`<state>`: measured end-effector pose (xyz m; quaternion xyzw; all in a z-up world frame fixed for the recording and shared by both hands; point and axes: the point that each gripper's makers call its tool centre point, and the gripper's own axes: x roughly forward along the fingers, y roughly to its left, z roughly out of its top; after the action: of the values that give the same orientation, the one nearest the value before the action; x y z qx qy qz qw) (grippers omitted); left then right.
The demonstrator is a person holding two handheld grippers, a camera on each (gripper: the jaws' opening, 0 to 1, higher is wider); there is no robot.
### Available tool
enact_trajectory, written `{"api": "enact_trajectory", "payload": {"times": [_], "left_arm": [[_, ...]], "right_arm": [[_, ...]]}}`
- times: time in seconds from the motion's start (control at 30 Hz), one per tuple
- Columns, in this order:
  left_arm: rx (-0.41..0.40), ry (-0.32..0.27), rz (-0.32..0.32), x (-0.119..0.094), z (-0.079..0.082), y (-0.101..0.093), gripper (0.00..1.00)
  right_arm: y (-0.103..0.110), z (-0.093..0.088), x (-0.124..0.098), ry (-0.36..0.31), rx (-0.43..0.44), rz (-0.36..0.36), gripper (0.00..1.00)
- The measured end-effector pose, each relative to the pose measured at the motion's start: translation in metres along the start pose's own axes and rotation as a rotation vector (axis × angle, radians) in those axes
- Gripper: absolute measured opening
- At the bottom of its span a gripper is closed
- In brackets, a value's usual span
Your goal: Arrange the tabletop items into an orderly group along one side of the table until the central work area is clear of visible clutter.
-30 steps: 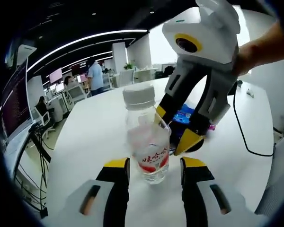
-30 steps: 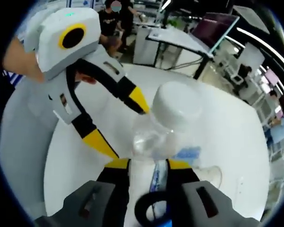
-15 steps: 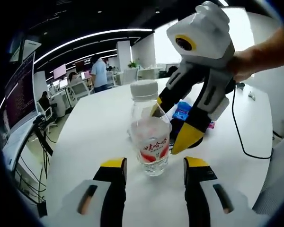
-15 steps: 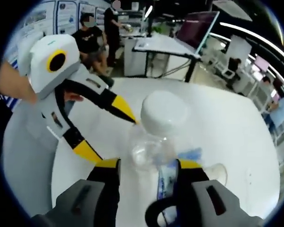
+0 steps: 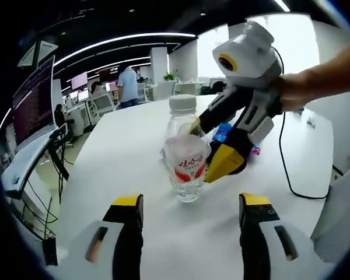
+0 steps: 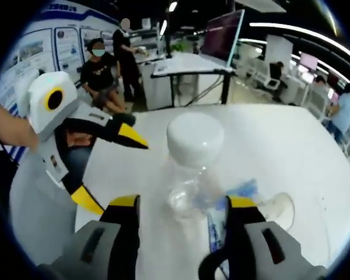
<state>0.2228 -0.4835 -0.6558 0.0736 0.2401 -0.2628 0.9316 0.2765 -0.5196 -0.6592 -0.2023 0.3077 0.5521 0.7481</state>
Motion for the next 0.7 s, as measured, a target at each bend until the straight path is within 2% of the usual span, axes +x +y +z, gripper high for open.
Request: {"api": "enact_trajectory", "payload": {"times": [0.47, 0.7], "left_arm": [[-0.056, -0.002, 0.049, -0.033, -0.014, 0.004, 0.87], [-0.09, -0.037, 0.09, -0.051, -0.009, 0.006, 0.99]], "right_arm": [[0.003, 0.01, 0.009, -0.02, 0.036, 0.016, 0.65], [0.0, 0.012, 0.012, -0.022, 0.032, 0.02, 0.67]]}}
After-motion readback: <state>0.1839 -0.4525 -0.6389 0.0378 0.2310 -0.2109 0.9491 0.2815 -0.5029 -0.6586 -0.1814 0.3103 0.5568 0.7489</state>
